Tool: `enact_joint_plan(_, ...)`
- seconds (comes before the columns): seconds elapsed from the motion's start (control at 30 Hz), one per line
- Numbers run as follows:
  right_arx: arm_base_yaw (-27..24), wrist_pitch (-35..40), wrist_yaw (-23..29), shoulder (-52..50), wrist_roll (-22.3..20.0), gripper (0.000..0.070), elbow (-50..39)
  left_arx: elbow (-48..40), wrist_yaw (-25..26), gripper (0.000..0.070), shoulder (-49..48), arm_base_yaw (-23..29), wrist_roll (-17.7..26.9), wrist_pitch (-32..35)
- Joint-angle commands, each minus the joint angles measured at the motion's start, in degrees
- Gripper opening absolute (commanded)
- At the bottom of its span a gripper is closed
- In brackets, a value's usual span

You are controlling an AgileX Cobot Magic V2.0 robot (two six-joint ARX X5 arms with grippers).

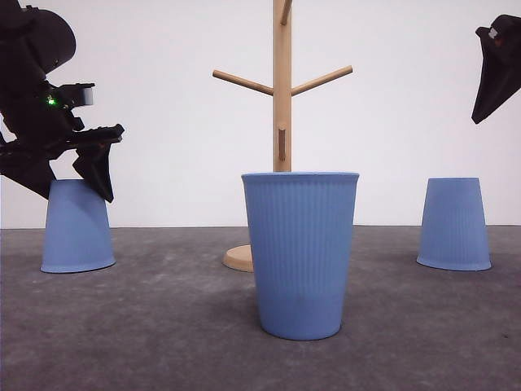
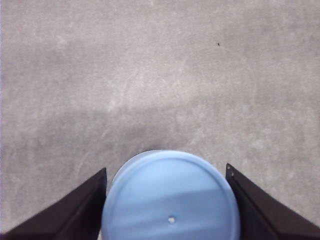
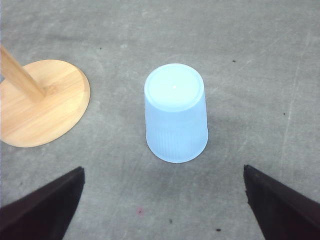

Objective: Place three cups

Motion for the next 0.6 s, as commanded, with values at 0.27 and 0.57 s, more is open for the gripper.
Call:
enact_joint_plan(0.27, 0.07, 0.86, -0.22, 0.24, -0.26, 0.065, 0.46, 13.6, 14.47, 0.0262, -0.24, 1.02, -0.31, -8.77)
enact_joint_plan(0.57, 0.07, 0.86, -0.22, 0.24, -0.42, 0.065, 0.46, 30.55, 29.81, 0.0267, -0.24, 3.59, -4.19, -12.27)
